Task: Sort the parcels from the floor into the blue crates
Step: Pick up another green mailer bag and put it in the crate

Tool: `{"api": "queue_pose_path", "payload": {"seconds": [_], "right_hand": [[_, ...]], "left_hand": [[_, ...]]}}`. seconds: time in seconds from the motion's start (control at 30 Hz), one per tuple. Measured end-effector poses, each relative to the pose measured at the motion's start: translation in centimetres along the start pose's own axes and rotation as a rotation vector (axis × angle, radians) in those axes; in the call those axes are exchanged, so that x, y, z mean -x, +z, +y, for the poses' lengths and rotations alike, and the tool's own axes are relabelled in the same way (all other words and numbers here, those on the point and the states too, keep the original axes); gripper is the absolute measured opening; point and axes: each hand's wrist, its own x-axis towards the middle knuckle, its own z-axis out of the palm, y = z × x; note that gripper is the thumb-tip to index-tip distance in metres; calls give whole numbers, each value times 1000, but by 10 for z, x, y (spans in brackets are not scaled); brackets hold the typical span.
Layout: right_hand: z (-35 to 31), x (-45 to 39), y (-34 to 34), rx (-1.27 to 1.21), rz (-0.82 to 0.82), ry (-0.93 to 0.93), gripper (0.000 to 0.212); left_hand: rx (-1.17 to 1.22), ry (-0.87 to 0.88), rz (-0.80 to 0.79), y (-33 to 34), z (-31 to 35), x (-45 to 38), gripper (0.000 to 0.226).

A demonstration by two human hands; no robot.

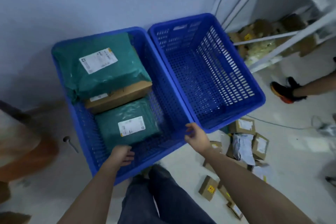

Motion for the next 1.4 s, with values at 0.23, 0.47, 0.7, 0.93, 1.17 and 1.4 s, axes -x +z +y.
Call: {"api": "queue_pose_path", "payload": {"seconds": [0.23, 0.47, 0.7, 0.93, 1.17, 1.4], "right_hand": [[65, 54, -40, -213, 122, 264, 56], [159, 120, -71, -516, 118, 409, 39], [287, 196, -87, -1025, 489, 661, 26], [366, 243, -70, -1206, 505, 813, 24], [399, 240, -80, -1329, 557, 911, 40], [417, 203, -111, -1483, 717, 967, 35]], "left_hand": [[57, 322, 71, 41, 42, 34, 31], [-226, 490, -80, 154, 68, 61, 31], [-619, 381, -117, 308, 17, 69, 20], [-897, 314, -199, 400, -37, 71, 17], [-1097, 299, -354, 445, -41, 82, 17], [-1148, 244, -391, 501, -21, 66, 21]]}}
